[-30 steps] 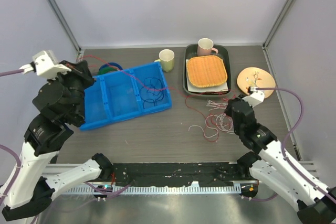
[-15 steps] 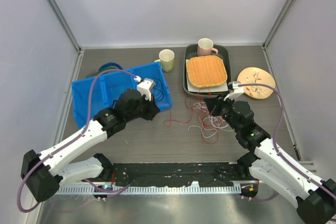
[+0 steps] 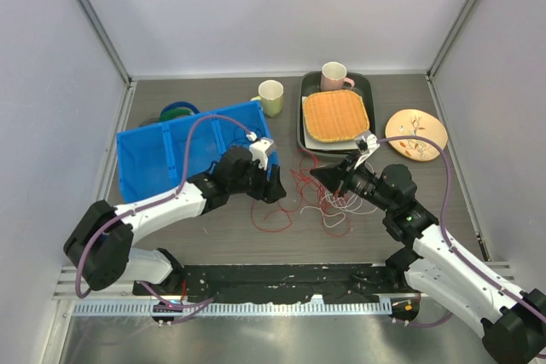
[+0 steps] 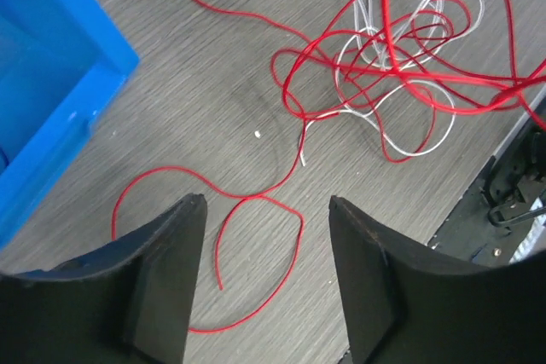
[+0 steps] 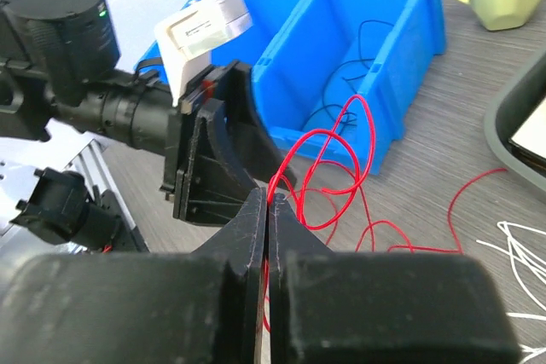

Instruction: Untangle the cables

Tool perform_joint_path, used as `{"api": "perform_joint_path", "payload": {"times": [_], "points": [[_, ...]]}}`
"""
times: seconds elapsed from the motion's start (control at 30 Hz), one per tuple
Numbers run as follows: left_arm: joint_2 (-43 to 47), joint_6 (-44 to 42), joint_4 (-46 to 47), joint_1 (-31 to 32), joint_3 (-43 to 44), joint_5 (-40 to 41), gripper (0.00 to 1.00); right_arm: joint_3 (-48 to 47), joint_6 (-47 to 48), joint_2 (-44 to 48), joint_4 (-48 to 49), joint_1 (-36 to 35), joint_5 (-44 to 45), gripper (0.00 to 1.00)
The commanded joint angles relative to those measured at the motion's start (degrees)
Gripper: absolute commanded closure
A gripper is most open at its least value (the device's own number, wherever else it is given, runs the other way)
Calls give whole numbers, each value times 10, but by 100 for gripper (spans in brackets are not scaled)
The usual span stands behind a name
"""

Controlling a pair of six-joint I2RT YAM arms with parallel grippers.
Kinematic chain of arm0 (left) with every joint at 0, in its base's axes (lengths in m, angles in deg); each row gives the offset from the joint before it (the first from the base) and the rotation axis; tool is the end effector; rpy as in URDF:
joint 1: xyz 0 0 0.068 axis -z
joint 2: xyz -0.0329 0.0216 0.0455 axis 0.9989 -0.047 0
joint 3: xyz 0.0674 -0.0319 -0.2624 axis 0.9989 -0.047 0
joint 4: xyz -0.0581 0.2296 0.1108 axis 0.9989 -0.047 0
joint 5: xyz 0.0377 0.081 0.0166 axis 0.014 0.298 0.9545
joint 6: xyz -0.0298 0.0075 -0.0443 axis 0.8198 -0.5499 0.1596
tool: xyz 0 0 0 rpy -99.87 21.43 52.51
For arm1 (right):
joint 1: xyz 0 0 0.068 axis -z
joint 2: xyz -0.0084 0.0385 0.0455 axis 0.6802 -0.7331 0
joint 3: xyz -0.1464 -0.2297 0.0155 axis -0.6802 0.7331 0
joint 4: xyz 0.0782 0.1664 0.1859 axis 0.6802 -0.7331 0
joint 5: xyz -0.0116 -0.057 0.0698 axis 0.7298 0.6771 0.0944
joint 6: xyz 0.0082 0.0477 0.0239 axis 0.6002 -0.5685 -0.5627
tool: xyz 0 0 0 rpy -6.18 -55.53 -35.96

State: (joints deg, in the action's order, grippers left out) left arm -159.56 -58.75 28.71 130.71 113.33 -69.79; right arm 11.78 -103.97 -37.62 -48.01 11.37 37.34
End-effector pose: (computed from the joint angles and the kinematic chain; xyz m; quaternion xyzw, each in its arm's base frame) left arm 0.1993 -0.1987 0.2202 0.1944 0.8612 -0.3343 0.3298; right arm 0.1482 0.1038 0.2744 -0.1516 0.7025 0.4238 0.5512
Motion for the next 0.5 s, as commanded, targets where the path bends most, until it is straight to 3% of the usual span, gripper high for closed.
{"api": "perform_joint_path", "payload": {"times": [0.0, 0.07, 0.17, 0.47], "points": [[-15, -26, 88, 5, 36, -43, 30, -5, 6, 6, 41, -1, -50, 99], [-23, -32, 110, 7, 30, -51, 20, -7, 6, 6, 41, -2, -56, 99], [-34, -24, 161, 7, 23, -47, 15, -8, 2, 10, 40, -1, -59, 99], [-102, -28, 187, 7, 67, -11, 20, -12, -15, 43, 32, -1, -57, 99]]}}
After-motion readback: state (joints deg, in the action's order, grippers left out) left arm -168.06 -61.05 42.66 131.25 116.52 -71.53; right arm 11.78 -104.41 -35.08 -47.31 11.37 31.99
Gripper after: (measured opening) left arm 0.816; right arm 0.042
